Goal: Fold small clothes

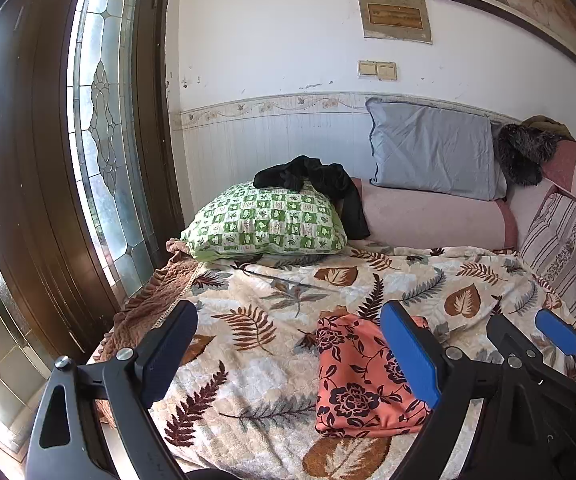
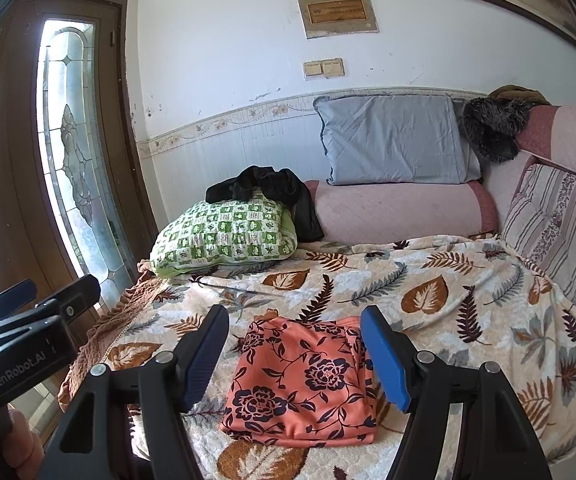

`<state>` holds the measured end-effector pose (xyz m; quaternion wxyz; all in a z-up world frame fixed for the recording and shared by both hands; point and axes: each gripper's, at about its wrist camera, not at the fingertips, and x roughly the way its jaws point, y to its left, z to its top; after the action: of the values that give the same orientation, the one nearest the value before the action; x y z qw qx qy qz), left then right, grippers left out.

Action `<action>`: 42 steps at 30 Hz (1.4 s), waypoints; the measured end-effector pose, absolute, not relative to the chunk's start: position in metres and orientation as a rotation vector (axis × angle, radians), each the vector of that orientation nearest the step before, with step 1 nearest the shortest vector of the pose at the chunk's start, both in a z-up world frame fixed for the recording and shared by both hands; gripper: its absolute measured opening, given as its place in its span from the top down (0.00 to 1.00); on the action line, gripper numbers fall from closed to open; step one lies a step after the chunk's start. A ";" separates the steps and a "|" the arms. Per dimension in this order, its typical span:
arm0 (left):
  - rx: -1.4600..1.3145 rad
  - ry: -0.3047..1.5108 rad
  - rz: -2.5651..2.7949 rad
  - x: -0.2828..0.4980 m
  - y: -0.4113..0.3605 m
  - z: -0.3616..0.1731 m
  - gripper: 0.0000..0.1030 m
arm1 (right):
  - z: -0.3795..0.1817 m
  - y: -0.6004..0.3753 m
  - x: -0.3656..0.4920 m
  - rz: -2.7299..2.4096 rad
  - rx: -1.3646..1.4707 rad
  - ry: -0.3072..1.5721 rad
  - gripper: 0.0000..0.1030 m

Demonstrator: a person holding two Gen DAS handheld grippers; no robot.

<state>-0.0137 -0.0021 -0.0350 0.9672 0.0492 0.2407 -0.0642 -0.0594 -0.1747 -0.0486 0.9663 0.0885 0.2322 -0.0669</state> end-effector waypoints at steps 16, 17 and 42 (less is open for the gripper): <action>0.082 0.439 -0.103 -0.029 0.016 -0.021 0.10 | -0.015 -0.164 -0.077 -0.062 0.245 0.368 0.29; 0.083 0.440 -0.101 -0.029 0.016 -0.022 0.10 | -0.016 -0.164 -0.075 -0.058 0.251 0.371 0.27; 0.106 0.419 -0.113 -0.027 0.013 -0.010 0.10 | 0.003 -0.183 -0.056 -0.050 0.299 0.384 0.27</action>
<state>-0.0266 0.0132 -0.0097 0.9751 0.0527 0.2080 -0.0559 -0.0556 -0.1829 0.0028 0.9702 0.1481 0.1902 -0.0248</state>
